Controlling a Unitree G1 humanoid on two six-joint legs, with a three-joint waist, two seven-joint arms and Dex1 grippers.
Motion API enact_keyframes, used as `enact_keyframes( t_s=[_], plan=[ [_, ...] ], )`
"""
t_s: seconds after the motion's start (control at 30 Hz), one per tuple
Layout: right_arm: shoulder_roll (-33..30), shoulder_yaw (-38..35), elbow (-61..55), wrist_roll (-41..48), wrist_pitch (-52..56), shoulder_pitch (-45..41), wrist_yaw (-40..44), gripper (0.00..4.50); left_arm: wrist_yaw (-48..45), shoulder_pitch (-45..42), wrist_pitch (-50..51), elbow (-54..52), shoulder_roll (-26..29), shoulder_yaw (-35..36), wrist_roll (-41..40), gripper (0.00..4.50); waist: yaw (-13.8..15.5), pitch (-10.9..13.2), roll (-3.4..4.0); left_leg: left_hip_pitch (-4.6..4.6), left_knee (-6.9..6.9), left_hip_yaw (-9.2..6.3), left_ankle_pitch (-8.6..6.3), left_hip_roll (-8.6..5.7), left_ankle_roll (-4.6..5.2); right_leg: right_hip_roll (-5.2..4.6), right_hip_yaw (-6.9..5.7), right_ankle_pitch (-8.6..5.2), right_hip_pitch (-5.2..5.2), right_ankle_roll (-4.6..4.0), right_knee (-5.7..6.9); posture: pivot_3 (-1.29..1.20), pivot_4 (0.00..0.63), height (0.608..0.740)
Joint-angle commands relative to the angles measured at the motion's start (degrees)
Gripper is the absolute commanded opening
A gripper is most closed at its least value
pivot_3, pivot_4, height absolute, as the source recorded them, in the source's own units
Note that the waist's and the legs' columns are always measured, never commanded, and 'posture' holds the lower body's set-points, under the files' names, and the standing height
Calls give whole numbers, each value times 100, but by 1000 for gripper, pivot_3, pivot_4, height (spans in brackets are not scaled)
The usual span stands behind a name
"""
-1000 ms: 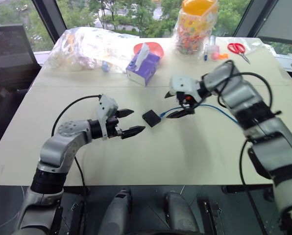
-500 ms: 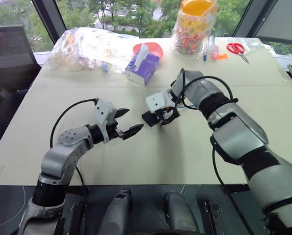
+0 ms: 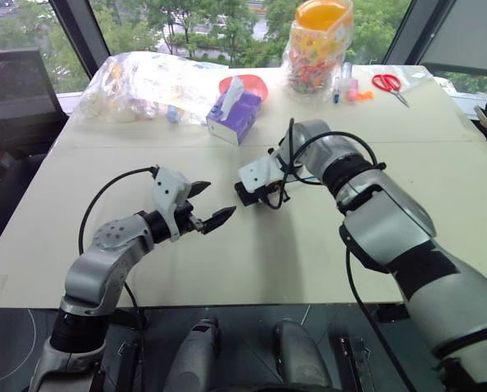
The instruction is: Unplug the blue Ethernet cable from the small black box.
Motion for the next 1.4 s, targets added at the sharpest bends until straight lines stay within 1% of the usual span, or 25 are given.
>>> enact_keyframes(
  t_s=[0.03,0.13,0.2,0.27,0.33,0.4,0.43,0.47,0.57,0.67,0.83,1.2,1.3,1.4],
  plan=[
    [-301,-306,-254,132,-429,-3,-335,73,-22,-231,-127,-53,16,144,-77,4500,17,0,1,0,0,0,4,0,6,0,0,-1,0,2,0,0,150,728],
    [-634,-700,-706,421,-979,264,-755,73,43,-493,-64,107,-162,276,-275,4500,34,1,0,-2,-2,2,5,-1,6,-1,1,-6,-1,7,-3,0,150,728],
    [-998,-1072,-1444,629,-1296,732,-1377,73,-20,-688,-37,263,-202,261,-315,4500,35,1,-1,-2,-4,2,5,-1,7,-1,2,-9,0,9,-3,0,150,728],
    [-1393,-1378,-2413,566,-1468,1341,-2229,73,-127,-848,38,393,-190,281,-422,4500,45,1,-2,-2,-6,1,6,-1,8,-1,2,-12,4,9,-5,0,150,728],
    [-1686,-1659,-3498,504,-1332,2040,-2718,73,-215,-1004,165,527,-195,396,-650,4500,57,1,-3,-3,-6,5,6,-4,8,-5,5,-15,3,12,-5,0,150,728],
    [-1801,-2099,-4803,540,-1242,2902,-3371,73,-345,-1244,303,728,-218,477,-901,4500,49,2,-4,-8,-6,7,6,-5,9,-7,8,-17,-1,15,-6,0,150,728],
    [-1760,-2303,-5397,583,-988,3277,-3590,73,-417,-1346,378,807,-216,497,-1011,4500,45,2,-5,-9,-5,6,6,-5,9,-7,8,-18,-1,15,-6,0,150,728],
    [-1725,-2411,-5872,623,-706,3566,-3616,73,-485,-1414,445,861,-208,522,-1109,4500,40,2,-5,-10,-6,7,6,-4,9,-7,8,-18,-3,14,-7,0,150,728],
    [-1839,-2600,-7391,231,-379,4605,-3835,73,-787,-1690,773,1117,-149,574,-1480,4500,41,2,-4,-10,-4,9,6,-2,10,-7,9,-18,-6,14,-4,0,150,728],
    [-1642,-2726,-8418,372,356,5197,-3747,73,-1061,-1903,800,1381,-31,404,-1419,4500,41,2,-4,-10,0,10,7,-2,10,-7,8,-19,0,12,-6,0,150,728],
    [-1641,-2575,-9075,259,764,5394,-3579,73,-1366,-2129,853,1592,27,266,-1413,4500,59,1,-8,-9,8,10,7,-2,10,-9,8,-17,6,-2,-15,0,150,728],
    [-1731,-2286,-9160,220,758,5244,-3370,73,-1465,-2187,825,1619,-14,188,-1363,4500,66,2,-9,-13,0,10,7,-2,10,-12,5,-18,8,-2,-35,0,150,728],
    [-1729,-2267,-9182,227,738,5232,-3361,0,-1464,-2156,795,1611,-24,179,-1343,3724,72,2,-9,-13,0,10,7,-2,10,-13,5,-18,8,-2,-36,0,150,728],
    [-1744,-2217,-9225,209,671,5214,-3337,0,-1480,-2076,713,1595,-17,43,-1195,2434,74,2,-9,-14,0,10,7,-2,10,-13,5,-18,9,-2,-40,0,150,728]
  ],
)
